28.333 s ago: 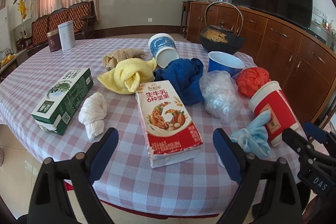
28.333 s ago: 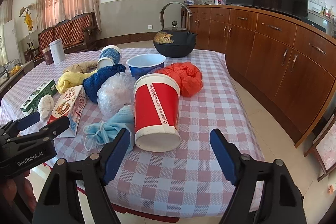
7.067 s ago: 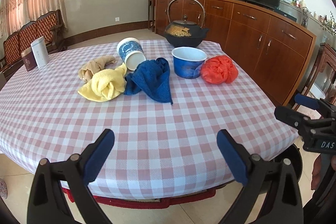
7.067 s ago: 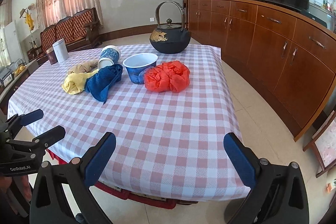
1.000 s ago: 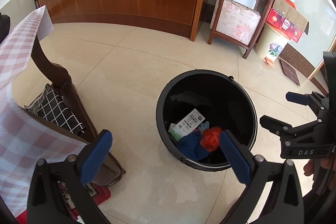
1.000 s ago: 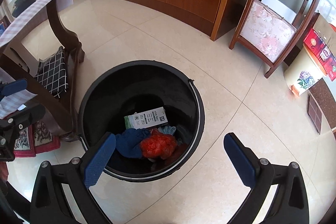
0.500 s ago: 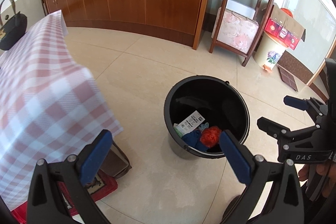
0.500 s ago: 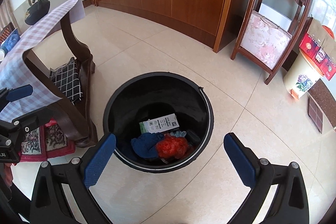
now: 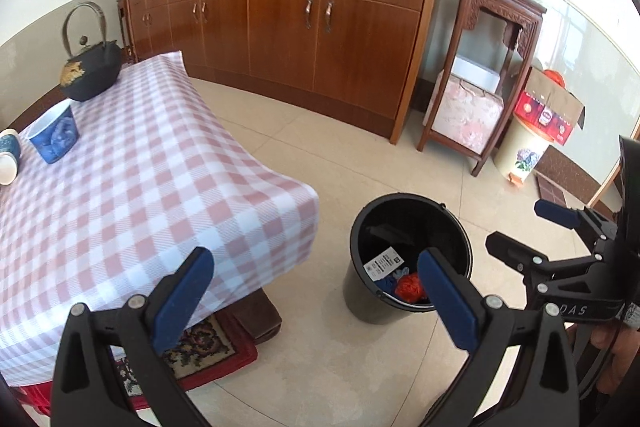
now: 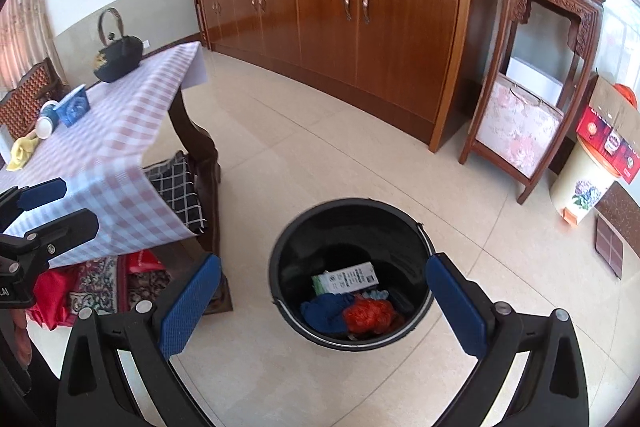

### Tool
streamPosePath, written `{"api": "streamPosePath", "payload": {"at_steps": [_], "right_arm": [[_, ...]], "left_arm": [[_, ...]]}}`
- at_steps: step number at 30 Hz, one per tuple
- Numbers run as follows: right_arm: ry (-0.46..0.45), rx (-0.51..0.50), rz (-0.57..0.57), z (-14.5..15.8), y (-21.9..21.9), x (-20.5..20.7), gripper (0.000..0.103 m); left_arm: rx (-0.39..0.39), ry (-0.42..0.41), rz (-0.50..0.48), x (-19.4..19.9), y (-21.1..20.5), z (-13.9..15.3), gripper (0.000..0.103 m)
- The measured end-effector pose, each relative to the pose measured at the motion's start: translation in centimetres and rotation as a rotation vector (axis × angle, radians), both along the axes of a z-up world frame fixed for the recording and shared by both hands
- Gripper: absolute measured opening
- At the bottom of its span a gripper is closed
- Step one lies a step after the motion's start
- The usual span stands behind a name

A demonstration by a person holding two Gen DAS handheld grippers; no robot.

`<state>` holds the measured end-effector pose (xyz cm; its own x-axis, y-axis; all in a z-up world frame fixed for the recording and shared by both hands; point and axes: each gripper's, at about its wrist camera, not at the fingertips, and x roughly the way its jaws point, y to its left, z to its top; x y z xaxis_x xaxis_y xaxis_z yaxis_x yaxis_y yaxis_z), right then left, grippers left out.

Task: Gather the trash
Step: 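Move both tools back toward the table items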

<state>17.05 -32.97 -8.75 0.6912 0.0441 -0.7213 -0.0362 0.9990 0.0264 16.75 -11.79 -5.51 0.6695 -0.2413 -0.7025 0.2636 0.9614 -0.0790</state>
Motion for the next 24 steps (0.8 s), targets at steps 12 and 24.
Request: {"api": "streamPosePath", "payload": {"at_steps": [12,24], "right_arm": [[-0.079,0.006,0.106,4.2,6.4,0.2,0.103],[-0.131,0.016,0.265,6.8,13.9,1.1,0.103]], "left_arm": [[-0.031,-0.070,0.123,-1.5,5.8,2.8,0.102],[-0.023,-0.123,0.310,-3.9,13.9,4.4,0.102]]}}
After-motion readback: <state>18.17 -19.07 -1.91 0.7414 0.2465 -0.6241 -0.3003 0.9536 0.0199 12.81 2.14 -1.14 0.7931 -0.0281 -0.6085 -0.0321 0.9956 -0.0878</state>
